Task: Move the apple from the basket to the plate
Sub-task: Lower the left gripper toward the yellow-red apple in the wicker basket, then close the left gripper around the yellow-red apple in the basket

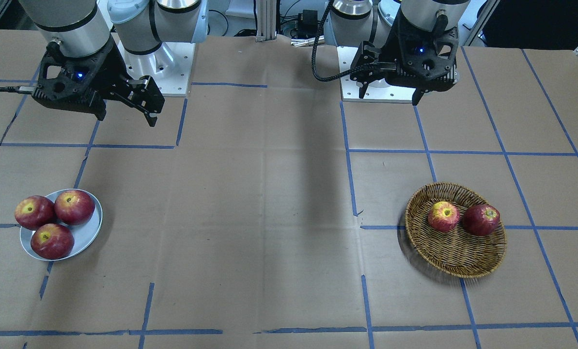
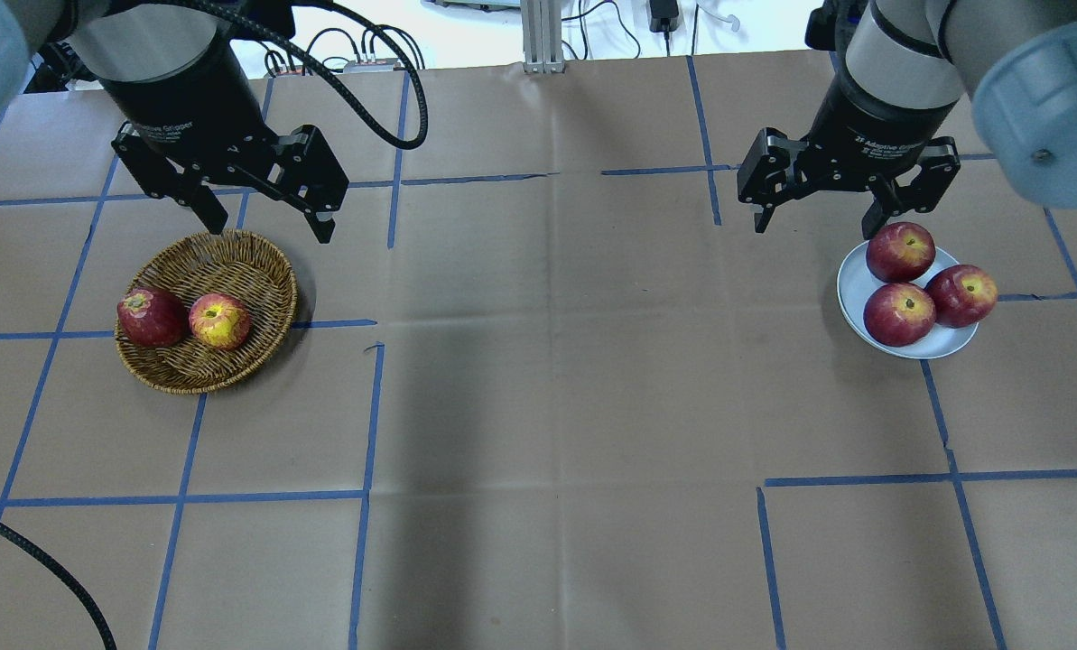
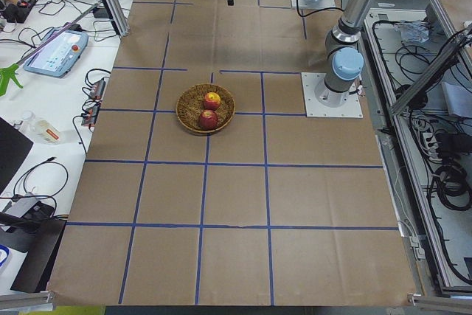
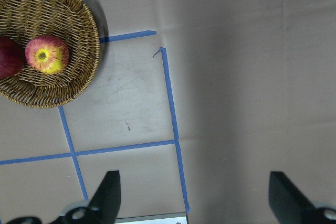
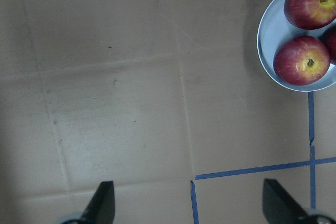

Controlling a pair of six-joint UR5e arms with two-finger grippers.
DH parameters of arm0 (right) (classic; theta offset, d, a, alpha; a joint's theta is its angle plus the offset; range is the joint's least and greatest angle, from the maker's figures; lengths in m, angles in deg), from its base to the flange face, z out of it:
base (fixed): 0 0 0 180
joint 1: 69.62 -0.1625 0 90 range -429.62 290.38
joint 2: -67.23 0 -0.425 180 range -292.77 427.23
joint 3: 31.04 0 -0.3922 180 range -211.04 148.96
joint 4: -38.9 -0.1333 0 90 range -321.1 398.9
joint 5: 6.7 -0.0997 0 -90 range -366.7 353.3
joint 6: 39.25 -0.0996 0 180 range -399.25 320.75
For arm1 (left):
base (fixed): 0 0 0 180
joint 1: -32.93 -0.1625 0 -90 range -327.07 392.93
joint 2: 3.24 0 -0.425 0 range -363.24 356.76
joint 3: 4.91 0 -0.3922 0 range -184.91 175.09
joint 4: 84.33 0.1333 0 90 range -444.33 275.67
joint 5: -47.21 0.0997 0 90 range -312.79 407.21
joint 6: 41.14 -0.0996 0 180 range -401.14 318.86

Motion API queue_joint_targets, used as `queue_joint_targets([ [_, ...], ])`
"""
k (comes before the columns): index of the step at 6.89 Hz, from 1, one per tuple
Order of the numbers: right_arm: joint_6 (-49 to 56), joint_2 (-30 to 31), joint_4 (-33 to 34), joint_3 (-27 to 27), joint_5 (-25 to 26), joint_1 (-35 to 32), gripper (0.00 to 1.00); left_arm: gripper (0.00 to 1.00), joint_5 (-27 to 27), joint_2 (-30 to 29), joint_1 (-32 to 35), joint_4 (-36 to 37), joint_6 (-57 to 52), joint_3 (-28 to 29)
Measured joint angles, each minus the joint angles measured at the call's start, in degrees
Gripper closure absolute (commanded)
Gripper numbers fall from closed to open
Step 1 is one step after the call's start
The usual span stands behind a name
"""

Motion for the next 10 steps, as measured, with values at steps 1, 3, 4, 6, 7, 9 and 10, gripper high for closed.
queue_joint_targets([
  [1,0.0,0.0,0.0,0.0,0.0,0.0,0.00,0.02,0.5,0.0,-0.8,0.3,-3.6,-0.1],
  [3,0.0,0.0,0.0,0.1,-0.1,0.0,0.00,0.02,1.6,-0.1,-6.4,2.9,-12.3,-2.7],
  [4,0.0,0.0,0.0,0.1,-0.1,0.0,0.00,0.01,1.8,-0.2,-9.9,7.0,-18.0,-6.7],
  [6,0.0,0.0,0.0,0.2,0.0,0.0,0.00,0.01,1.9,-0.2,-16.7,20.7,-30.1,-18.0],
  [7,0.0,0.0,0.0,0.2,0.1,0.0,0.00,0.01,1.9,-1.3,-19.6,27.8,-34.3,-22.8],
  [9,0.0,0.0,0.1,0.4,0.0,0.0,0.00,0.01,1.9,-6.6,-21.8,38.4,-38.6,-26.5],
  [10,0.0,0.0,0.1,0.4,0.0,0.0,0.00,0.01,2.0,-9.5,-22.0,41.1,-39.6,-26.8],
])
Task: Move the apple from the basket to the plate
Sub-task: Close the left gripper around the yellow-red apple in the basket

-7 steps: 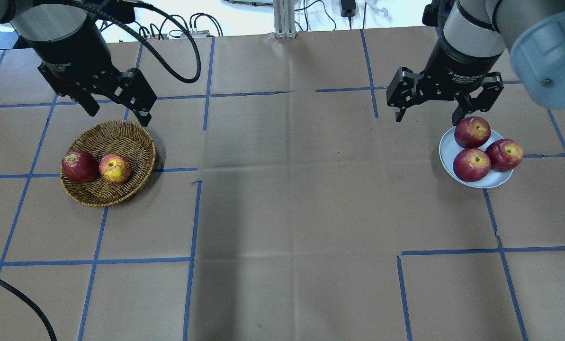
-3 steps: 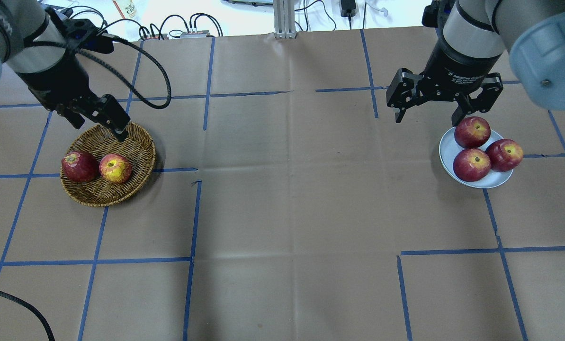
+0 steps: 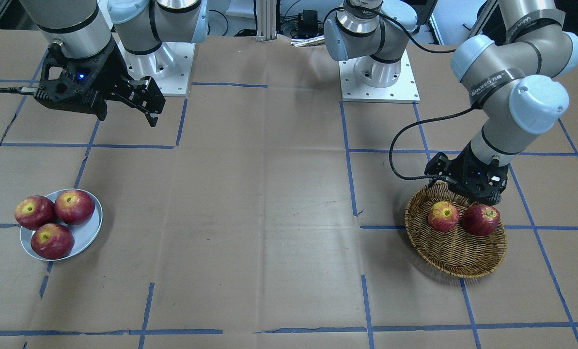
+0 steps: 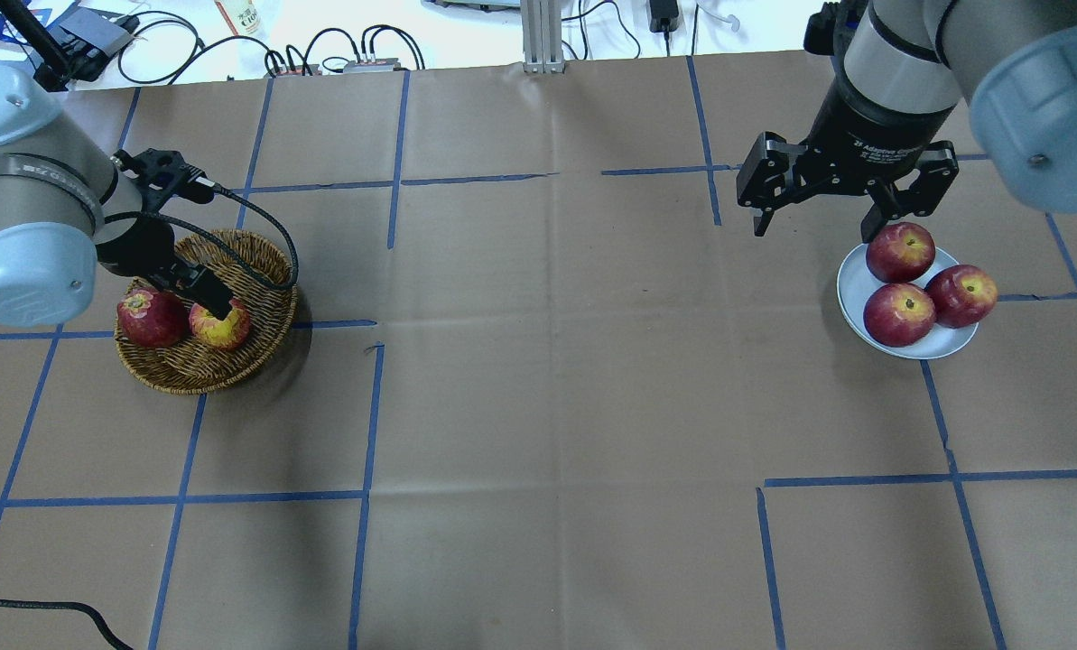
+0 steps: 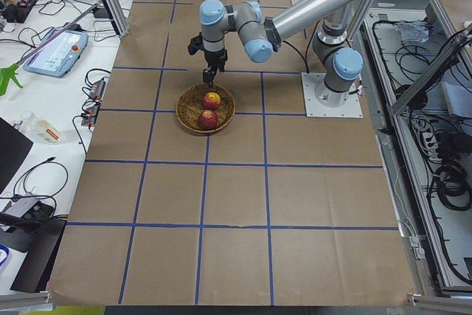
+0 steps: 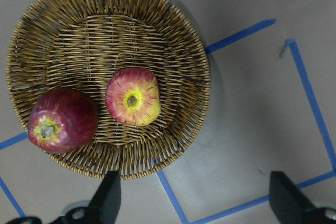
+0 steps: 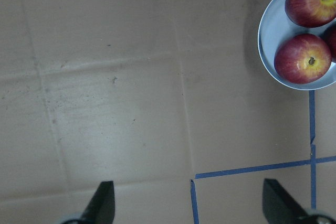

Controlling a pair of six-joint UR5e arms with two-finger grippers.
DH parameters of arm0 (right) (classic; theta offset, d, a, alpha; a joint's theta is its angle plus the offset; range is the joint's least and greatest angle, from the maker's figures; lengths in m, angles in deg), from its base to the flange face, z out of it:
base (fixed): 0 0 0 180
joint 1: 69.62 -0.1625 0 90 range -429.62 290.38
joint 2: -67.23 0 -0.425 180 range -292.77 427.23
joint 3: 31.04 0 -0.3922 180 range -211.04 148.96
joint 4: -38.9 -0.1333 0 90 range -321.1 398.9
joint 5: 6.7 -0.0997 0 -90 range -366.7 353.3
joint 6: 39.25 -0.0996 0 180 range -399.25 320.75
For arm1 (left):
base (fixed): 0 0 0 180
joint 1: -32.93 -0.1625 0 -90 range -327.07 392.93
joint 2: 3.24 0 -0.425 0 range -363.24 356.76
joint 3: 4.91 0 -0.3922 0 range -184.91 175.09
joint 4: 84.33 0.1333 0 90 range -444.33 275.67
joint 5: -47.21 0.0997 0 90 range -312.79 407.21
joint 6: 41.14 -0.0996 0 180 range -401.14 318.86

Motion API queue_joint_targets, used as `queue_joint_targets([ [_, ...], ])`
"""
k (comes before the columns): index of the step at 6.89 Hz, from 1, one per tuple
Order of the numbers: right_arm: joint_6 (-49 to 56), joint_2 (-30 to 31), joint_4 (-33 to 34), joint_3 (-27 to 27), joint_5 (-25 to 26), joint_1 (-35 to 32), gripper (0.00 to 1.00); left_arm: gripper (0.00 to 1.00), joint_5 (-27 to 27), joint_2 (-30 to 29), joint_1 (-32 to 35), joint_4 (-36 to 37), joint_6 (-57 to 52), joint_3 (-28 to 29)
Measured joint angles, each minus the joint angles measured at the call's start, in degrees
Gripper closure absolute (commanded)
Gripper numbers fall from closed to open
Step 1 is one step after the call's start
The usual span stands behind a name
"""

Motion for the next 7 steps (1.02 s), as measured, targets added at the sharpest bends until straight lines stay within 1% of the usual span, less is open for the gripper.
queue_joint_targets([
  [4,0.0,0.0,0.0,0.0,0.0,0.1,0.00,0.01,0.1,-7.1,-0.4,6.5,-1.8,0.0],
  [7,0.0,0.0,0.0,0.1,0.0,0.1,0.00,0.02,0.1,-9.2,-1.0,7.8,-1.8,-0.7],
])
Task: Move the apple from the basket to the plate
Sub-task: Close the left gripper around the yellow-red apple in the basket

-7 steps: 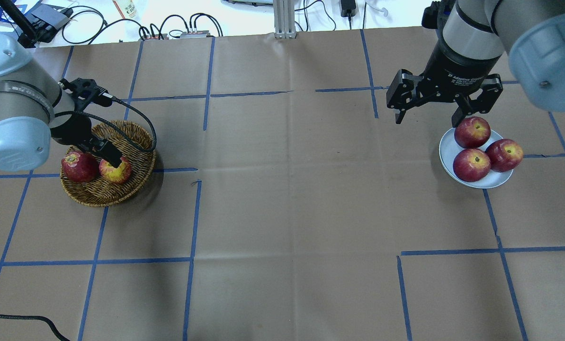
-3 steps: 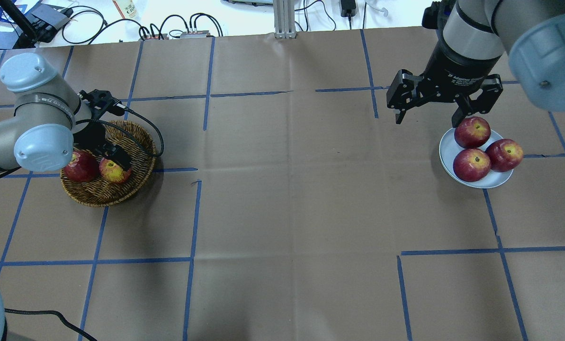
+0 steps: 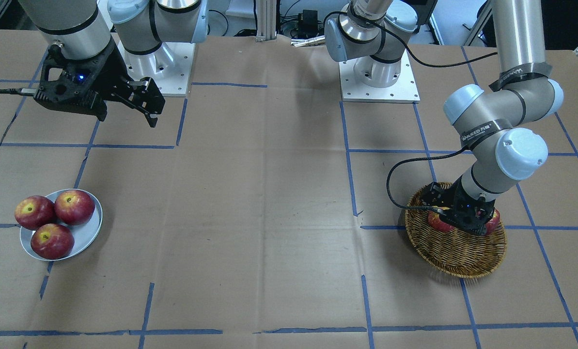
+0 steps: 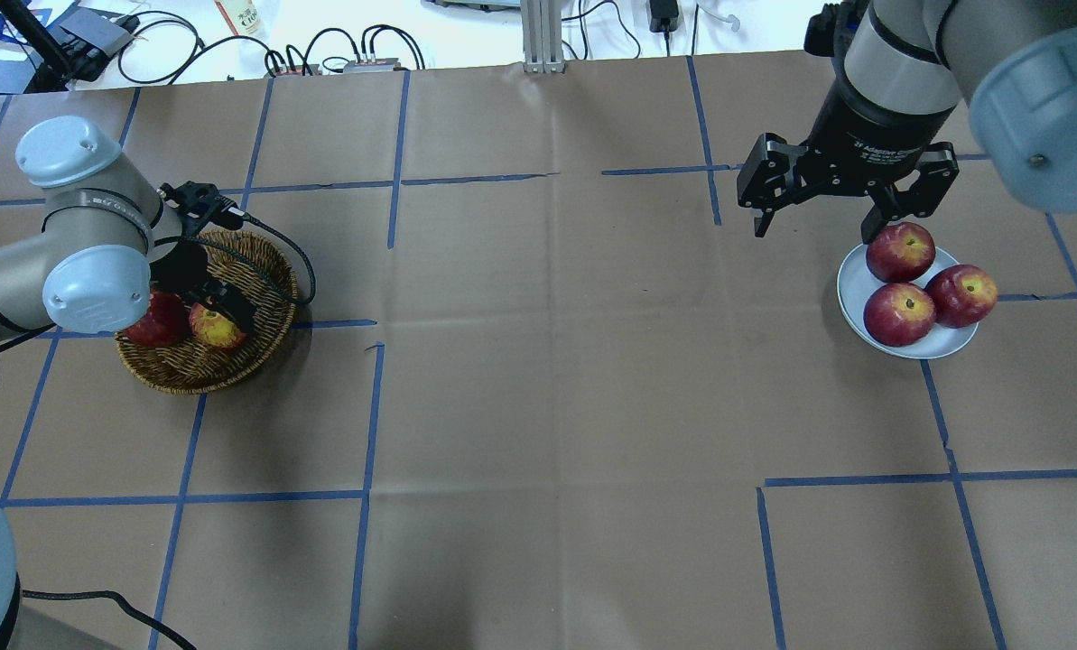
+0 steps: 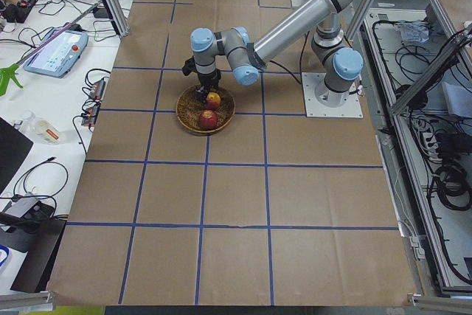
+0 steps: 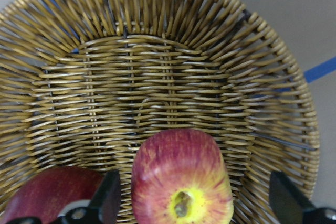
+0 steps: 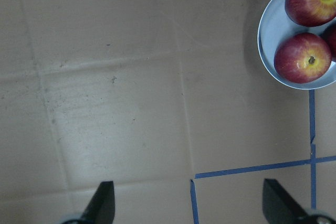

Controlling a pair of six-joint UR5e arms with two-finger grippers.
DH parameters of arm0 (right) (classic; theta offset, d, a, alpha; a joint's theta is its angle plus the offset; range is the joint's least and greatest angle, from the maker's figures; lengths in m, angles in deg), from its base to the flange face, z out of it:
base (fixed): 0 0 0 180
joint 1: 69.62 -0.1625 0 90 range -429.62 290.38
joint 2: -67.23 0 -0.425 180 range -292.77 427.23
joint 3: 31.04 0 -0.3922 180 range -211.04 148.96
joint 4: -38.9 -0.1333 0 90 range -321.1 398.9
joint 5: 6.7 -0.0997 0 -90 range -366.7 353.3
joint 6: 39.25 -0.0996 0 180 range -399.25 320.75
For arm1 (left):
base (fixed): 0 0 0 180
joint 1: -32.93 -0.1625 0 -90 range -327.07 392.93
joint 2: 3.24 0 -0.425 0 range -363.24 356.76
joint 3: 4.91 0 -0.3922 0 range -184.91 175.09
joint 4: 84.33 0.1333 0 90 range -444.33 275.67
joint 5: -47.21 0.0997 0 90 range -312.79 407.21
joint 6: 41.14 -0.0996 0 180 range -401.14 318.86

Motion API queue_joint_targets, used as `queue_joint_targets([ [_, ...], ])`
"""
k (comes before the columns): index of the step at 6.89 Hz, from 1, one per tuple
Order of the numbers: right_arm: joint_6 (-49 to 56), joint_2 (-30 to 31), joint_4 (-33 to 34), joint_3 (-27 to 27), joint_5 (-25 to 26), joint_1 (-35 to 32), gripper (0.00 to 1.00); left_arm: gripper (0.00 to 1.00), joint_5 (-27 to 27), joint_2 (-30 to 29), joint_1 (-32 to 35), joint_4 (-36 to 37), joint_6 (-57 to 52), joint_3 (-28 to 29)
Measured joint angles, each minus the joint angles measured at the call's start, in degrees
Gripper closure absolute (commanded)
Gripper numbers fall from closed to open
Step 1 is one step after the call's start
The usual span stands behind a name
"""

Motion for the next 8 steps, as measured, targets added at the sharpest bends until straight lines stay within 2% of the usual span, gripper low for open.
queue_joint_targets([
  [3,0.0,0.0,0.0,0.0,0.1,0.0,0.00,0.02,0.1,-1.4,-0.3,0.1,0.0,-0.1],
  [5,0.0,0.0,0.0,0.0,0.0,0.0,0.00,0.11,0.1,-1.9,-0.4,-0.1,0.1,0.0],
  [6,0.0,0.0,0.0,0.0,0.0,0.0,0.00,0.26,0.1,-2.0,-0.4,-0.1,0.3,0.1],
  [7,0.0,0.0,0.0,0.0,0.0,0.0,0.00,0.49,0.1,-2.1,-0.4,-0.1,0.3,0.2],
  [8,0.0,0.0,0.0,0.0,0.0,0.0,0.00,0.64,0.1,-2.4,-0.4,-0.1,0.3,0.4],
])
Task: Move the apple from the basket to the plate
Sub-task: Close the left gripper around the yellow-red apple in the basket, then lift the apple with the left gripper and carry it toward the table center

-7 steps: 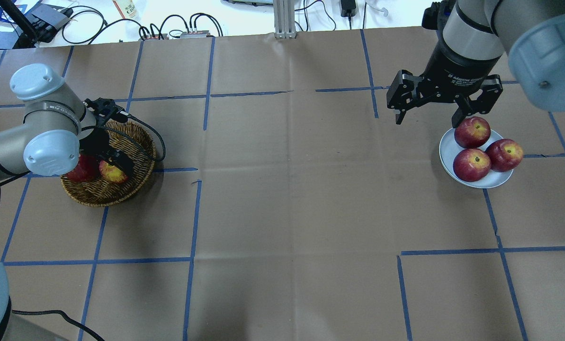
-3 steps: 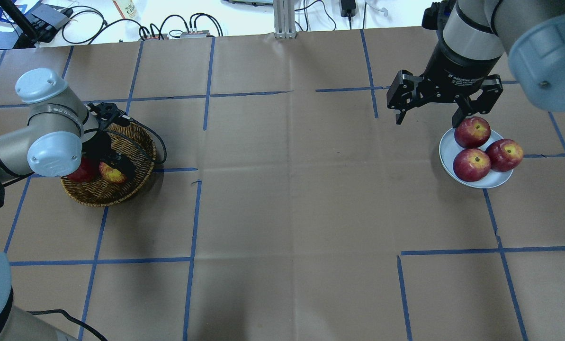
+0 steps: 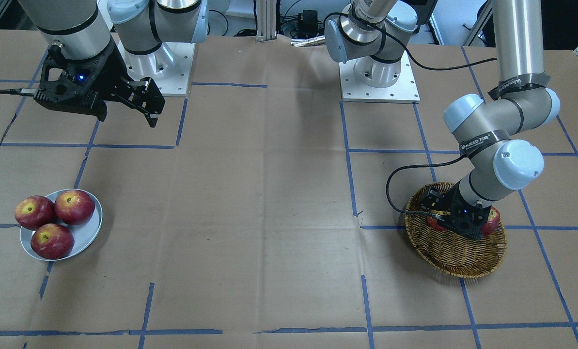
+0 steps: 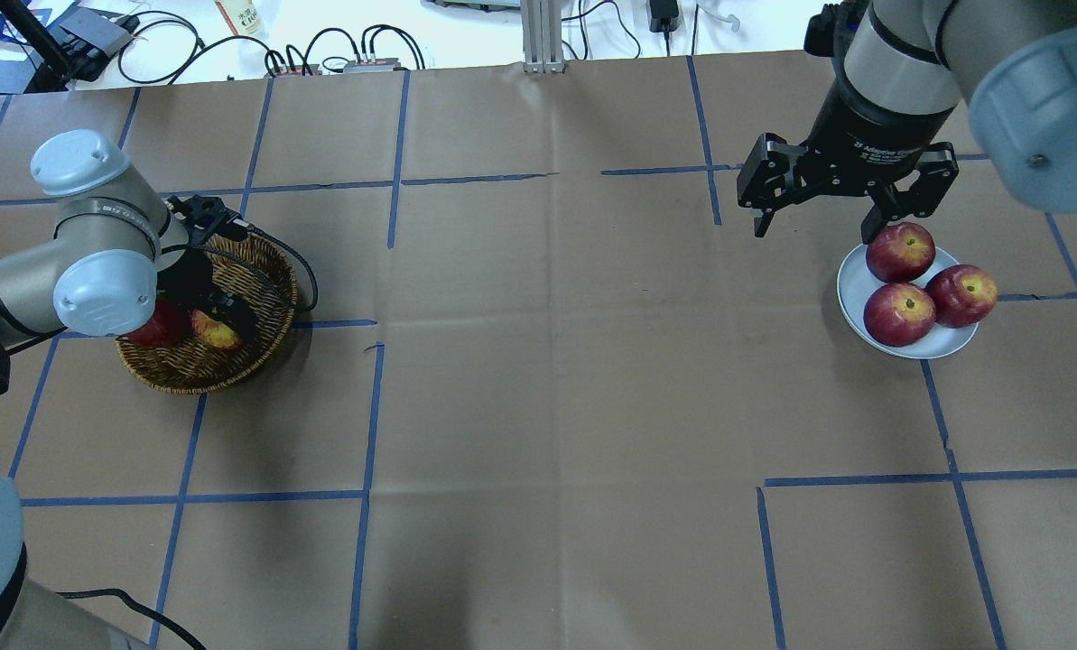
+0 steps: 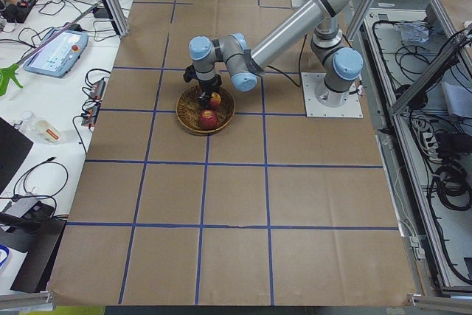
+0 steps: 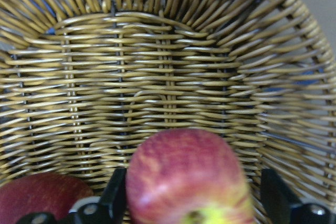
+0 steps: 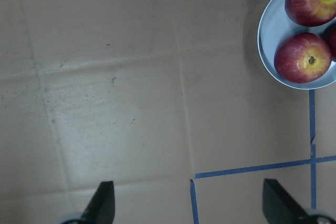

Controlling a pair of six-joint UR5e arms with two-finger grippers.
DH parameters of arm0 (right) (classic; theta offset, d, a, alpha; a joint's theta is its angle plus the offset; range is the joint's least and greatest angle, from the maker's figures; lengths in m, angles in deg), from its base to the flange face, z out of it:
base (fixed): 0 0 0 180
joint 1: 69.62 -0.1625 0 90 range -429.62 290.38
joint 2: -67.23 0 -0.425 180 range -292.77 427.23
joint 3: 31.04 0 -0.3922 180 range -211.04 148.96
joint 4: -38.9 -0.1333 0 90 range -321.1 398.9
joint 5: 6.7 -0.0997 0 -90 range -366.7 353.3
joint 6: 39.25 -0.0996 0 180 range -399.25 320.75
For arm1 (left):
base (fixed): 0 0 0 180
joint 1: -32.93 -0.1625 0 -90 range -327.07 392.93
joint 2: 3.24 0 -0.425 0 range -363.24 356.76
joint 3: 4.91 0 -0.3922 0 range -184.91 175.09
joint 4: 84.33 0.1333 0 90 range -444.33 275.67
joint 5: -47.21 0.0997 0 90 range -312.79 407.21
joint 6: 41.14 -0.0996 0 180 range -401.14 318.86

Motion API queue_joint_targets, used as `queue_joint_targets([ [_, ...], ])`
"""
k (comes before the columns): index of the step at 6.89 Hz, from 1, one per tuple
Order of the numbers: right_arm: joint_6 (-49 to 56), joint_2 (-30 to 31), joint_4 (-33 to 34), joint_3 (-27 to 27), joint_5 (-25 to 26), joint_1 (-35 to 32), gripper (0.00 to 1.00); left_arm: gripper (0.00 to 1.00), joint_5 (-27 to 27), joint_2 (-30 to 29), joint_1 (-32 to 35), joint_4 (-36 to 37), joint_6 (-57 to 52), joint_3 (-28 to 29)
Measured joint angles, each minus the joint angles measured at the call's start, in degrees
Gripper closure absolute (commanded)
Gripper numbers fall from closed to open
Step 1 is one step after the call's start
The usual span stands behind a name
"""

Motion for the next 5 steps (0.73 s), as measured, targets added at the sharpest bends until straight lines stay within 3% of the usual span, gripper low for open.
queue_joint_targets([
  [5,0.0,0.0,0.0,0.0,0.0,0.0,0.00,0.68,0.4,2.0,1.0,-0.8,0.5,2.9],
])
